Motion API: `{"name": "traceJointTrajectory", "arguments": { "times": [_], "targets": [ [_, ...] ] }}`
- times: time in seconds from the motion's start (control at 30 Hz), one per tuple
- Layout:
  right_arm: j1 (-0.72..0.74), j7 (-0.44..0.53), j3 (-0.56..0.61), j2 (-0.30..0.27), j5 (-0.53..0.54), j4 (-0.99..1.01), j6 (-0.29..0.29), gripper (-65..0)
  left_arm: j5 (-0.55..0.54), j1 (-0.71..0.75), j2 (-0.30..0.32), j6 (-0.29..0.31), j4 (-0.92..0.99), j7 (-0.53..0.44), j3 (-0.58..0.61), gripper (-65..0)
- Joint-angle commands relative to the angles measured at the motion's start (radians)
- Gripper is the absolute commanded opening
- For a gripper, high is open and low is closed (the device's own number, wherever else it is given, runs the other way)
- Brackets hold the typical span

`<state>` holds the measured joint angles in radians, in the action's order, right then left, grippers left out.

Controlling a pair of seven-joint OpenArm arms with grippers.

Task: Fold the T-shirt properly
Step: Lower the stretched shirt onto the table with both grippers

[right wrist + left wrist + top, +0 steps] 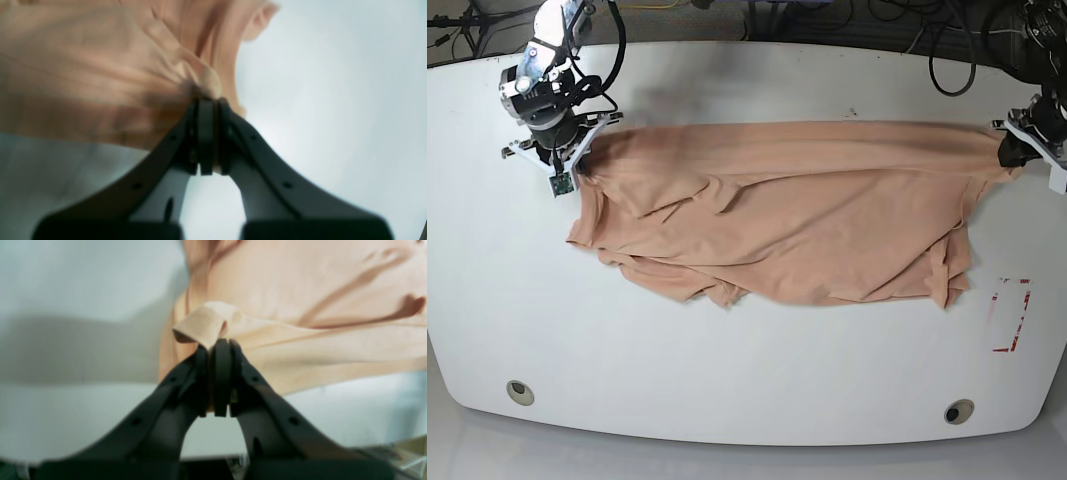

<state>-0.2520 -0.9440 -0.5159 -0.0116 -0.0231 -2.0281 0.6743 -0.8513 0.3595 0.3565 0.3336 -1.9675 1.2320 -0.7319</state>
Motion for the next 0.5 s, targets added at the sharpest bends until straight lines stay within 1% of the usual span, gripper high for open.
{"name": "traceJointTrajectory", "arguments": {
  "times": [0.0,0.07,0.17,0.27,0.4,0.47],
  "targets": [
    [-0.034,0.024,-0.003,-0.008,0.004,-0.018,-0.006,-63.1,-0.006,0.042,0.023,0.0,-0.014,-0.024,-0.019,-65.0],
    [-0.053,0.024,-0.003,-0.004,0.004,-0.018,-0.006,-63.1,-0.006,0.063,0.023,0.0,-0.014,-0.024,-0.021,-65.0],
    [-0.079,0.024,-0.003,0.019,0.005,-0.018,-0.006,-63.1,-0.006,0.098,0.025,0.0,-0.014,-0.024,-0.022,-65.0],
    [-0.108,0.024,-0.003,0.028,0.004,-0.018,-0.006,-63.1,0.0,0.126,0.04,0.0,-0.014,-0.024,-0.022,-65.0],
    [-0.142,0.024,-0.003,0.032,0.004,-0.018,-0.006,-63.1,0.04,0.149,0.048,0.0,-0.013,-0.024,-0.024,-65.0],
    [-0.154,0.026,-0.003,0.032,0.004,-0.016,-0.006,-63.1,0.079,0.151,0.048,0.0,-0.011,-0.024,-0.024,-65.0]
  ]
}}
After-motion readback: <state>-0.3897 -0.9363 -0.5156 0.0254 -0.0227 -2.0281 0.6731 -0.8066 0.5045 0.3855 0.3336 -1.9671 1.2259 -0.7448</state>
